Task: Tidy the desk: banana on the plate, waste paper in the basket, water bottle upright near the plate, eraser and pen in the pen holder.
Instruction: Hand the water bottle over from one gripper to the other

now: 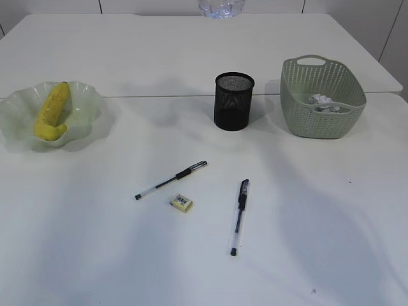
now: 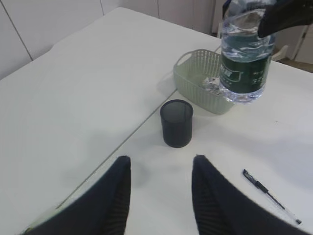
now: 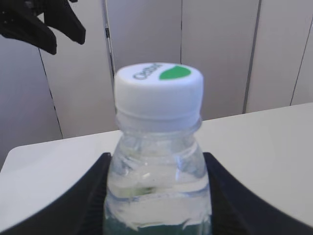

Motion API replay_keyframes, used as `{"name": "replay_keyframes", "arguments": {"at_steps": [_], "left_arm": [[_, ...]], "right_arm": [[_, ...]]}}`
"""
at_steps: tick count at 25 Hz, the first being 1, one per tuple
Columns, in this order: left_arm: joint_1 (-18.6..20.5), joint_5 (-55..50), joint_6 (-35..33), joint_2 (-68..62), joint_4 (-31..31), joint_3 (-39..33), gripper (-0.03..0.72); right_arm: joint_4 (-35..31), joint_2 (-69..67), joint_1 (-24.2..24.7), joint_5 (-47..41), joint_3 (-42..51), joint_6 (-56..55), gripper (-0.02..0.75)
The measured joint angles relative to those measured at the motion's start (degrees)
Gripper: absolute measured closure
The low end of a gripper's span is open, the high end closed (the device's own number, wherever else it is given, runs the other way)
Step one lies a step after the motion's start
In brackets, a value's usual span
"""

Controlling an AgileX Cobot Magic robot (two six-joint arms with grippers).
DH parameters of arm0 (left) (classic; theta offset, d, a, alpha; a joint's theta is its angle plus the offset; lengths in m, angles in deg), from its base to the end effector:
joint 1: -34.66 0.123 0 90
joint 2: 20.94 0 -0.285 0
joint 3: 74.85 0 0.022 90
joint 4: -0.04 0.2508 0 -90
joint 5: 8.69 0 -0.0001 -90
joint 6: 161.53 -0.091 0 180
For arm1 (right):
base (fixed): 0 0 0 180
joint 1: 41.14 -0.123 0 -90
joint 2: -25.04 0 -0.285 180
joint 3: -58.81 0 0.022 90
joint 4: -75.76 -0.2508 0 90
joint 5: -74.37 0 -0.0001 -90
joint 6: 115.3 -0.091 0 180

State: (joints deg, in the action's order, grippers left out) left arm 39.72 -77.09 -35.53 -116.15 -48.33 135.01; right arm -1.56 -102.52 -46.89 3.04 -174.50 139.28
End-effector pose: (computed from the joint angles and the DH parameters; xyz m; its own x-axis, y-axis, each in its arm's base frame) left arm 0.3029 -0.0367 0.4942 -0.2170 0.3580 -0.9082 0.7272 0.6799 0.0942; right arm 0.4316 0.1280 0.4278 0.0307 -0.1261 -0.9915 -0.9623 0.2643 -0.0634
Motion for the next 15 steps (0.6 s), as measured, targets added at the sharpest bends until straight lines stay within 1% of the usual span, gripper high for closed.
{"name": "replay_keyframes", "arguments": {"at_steps": [9,15], "left_arm": [[0.00,2.43,-10.11,0.00,-7.79,-9.93,0.401],[0.00,4.30,-19.00,-0.12,-15.42,-18.25,0.401]], "right_arm": [[-1.10,0.00,0.00,-0.12,0.00,-0.11,0.375],[-1.29,0.00,0.00,-0.12,0.00,-0.16,0.375]]}}
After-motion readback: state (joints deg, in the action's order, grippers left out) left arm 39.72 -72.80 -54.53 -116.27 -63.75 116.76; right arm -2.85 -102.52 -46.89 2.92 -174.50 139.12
